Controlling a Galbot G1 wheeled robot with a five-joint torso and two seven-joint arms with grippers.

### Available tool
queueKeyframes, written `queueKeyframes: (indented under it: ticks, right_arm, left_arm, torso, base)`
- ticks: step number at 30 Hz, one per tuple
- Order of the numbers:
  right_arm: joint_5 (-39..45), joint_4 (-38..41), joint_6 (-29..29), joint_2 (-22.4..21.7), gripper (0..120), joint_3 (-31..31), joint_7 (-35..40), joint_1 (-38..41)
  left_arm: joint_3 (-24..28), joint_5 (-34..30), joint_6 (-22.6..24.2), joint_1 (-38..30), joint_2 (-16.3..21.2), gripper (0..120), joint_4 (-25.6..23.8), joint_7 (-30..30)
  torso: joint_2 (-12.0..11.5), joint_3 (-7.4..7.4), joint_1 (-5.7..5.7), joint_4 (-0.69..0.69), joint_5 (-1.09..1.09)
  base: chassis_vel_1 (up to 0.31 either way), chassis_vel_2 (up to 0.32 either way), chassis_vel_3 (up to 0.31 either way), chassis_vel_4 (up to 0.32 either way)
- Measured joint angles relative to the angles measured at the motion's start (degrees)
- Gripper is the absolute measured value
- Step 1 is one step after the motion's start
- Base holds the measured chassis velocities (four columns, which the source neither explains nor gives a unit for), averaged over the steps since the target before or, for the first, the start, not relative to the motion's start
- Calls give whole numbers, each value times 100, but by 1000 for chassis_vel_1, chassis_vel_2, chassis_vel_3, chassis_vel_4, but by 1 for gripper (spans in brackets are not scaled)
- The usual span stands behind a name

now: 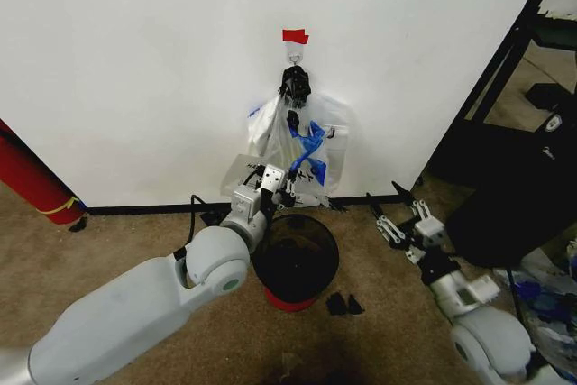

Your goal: Pick up the garbage bag from the wall and place it over the trash bin.

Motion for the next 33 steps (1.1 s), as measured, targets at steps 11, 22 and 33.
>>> queueKeyframes:
  ticks: [11, 22, 33]
  right_arm:
    - [-313, -886, -173, -224, 77, -1411, 38, 1727]
    - [-729, -1511, -223, 27, 49, -2016, 107, 2435]
    - [-1043, -1876, -639, 330, 34, -2565, 425, 3164]
  left_arm:
    - [-2, -80, 22, -103, -11, 0, -8, -13]
    - [22, -90, 37, -121, -68, 0, 7, -18]
    - [28, -111, 42, -190, -73, 0, -10, -9]
  torso:
    - [0, 0, 0, 0, -2]
    - [-1, 0, 0, -1, -2]
    - [-1, 0, 0, 0, -2]
  base:
    - [0, 0, 0, 0]
    - [0, 0, 0, 0]
    - [0, 0, 0, 0]
